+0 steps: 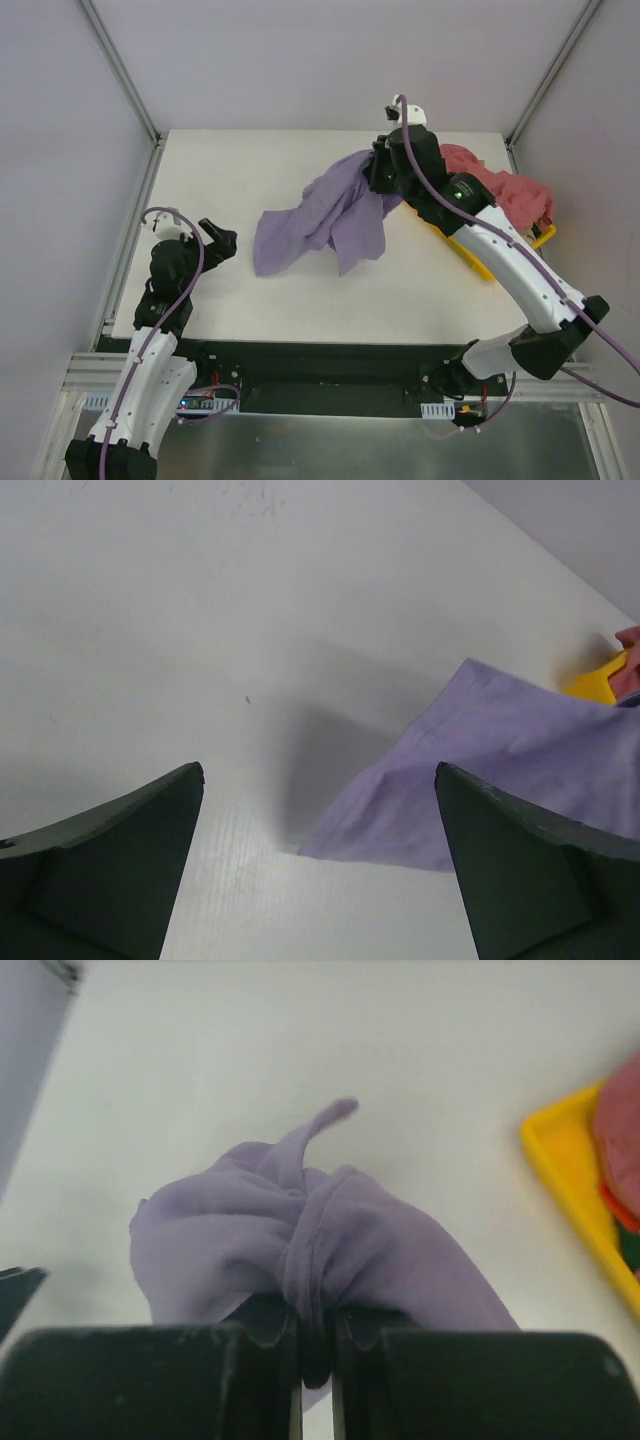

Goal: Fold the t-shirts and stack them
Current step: Move the tshirt to the center of the board

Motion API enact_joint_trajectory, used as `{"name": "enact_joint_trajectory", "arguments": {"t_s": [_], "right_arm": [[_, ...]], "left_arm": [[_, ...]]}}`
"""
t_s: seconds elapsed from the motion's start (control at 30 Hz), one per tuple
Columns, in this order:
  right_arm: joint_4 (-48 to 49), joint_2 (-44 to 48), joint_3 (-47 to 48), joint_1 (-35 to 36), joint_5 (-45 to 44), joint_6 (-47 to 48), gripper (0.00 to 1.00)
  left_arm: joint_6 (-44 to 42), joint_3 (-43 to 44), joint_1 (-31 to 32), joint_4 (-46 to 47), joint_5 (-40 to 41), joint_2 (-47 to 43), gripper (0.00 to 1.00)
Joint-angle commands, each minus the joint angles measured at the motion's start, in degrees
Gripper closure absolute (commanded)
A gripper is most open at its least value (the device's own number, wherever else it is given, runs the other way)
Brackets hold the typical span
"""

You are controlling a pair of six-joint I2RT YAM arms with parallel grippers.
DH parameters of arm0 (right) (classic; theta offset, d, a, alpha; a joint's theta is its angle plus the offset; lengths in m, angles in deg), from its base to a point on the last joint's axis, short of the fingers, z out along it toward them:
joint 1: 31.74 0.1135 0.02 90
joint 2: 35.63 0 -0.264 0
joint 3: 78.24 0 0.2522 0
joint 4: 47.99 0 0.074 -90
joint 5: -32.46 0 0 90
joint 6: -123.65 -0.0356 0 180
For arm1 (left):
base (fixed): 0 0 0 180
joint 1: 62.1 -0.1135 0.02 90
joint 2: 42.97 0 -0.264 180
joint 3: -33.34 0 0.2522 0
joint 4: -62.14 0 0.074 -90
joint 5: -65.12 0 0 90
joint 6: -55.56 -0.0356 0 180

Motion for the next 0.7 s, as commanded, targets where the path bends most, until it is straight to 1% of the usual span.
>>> {"name": "enact_joint_trajectory", "arguments": {"t_s": [0.0,0.03,0.07,0.1,0.13,0.17,0.23,0.27,0.37,0.47,0.57,0.63,0.67], "right_arm": [[-0.6,-6.2,-6.6,-7.0,-4.2,-11.0,0.98],[-1.6,-9.4,-6.6,-8.4,-4.1,-11.0,0.92],[-2.9,-12.2,-5.9,-9.3,-4.8,-11.0,0.80],[-3.4,-15.3,-5.3,-10.7,-5.6,-10.2,0.71],[-3.5,-18.0,-4.5,-11.6,-5.8,-9.4,0.55],[-3.9,-19.9,-3.5,-12.9,-6.2,-8.3,0.34],[-6.2,-22.1,-1.5,-15.2,-5.8,-7.1,0.11],[-7.1,-22.1,-1.0,-15.7,-5.2,-6.2,0.05],[-5.8,-17.5,-4.6,-15.6,-4.0,-2.2,0.04],[-4.8,-9.2,-13.8,-14.7,-5.8,-1.3,0.04],[-0.3,3.0,-27.8,-14.7,-7.9,-5.0,0.04],[6.4,12.0,-38.3,-14.8,-4.7,-5.7,0.04],[9.6,16.9,-43.3,-14.8,-3.0,-5.5,0.04]], "left_arm": [[4.3,1.2,-0.2,-2.2,3.4,0.9,0.01],[4.7,1.2,-0.2,-2.5,2.3,1.5,0.01],[5.2,1.0,-0.2,-2.8,1.1,2.2,0.01],[5.8,0.7,-0.2,-2.9,0.2,2.8,0.01],[6.2,0.5,-0.2,-2.9,-1.7,3.5,0.01],[6.5,0.3,-0.2,-3.1,-3.6,4.3,0.01],[6.6,0.1,-0.2,-3.0,-7.2,5.8,0.01],[6.9,0.0,-0.2,-3.1,-8.7,6.6,0.01],[7.9,0.1,-0.2,-2.9,-11.5,10.1,0.01],[7.3,1.2,-0.2,-2.9,-13.1,14.3,0.01],[8.1,2.2,0.5,-2.7,-14.2,19.0,0.01],[8.0,3.3,1.9,-2.5,-14.0,23.1,0.02],[8.0,4.0,2.8,-2.4,-13.9,25.3,0.04]]}}
